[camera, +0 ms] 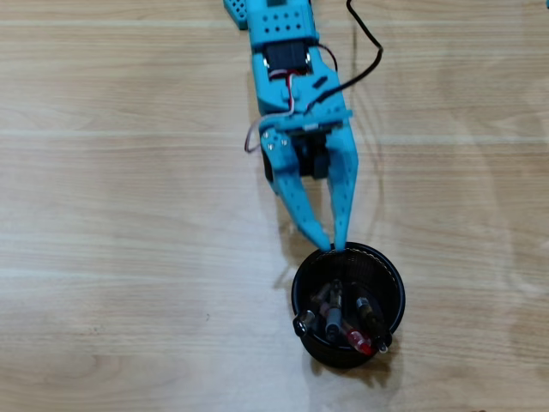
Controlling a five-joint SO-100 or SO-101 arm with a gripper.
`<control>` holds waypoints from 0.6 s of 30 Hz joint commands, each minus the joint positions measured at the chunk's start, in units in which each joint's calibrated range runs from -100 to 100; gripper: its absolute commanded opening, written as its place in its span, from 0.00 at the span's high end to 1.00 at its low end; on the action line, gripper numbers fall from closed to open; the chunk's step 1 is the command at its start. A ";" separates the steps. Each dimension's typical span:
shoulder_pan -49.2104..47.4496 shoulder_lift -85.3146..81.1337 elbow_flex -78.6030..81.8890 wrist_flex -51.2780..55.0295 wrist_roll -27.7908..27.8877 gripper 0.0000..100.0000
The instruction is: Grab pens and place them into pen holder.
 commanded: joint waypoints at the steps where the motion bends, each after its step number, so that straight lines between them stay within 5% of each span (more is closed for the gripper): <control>1: 0.38 -13.26 7.16 2.29 0.96 0.98; 10: 0.38 -35.60 23.11 12.53 7.21 0.98; 18: 2.74 -53.32 43.66 15.29 20.32 0.98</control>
